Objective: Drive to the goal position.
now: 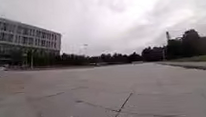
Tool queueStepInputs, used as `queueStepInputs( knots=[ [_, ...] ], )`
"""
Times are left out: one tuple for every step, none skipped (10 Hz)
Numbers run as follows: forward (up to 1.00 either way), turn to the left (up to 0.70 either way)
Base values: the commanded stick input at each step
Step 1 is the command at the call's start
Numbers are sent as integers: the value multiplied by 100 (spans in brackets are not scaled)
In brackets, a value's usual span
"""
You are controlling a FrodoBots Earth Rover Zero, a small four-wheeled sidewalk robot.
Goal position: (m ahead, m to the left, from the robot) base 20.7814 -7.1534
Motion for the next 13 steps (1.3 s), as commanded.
queueStepInputs(
  knots=[
    [70,0],
    [70,0],
    [70,0],
    [70,0],
    [70,0],
    [70,0],
    [70,0],
    [70,0],
    [70,0],
    [70,-15],
    [70,-25],
    [70,-31],
    [70,-31]
  ],
)
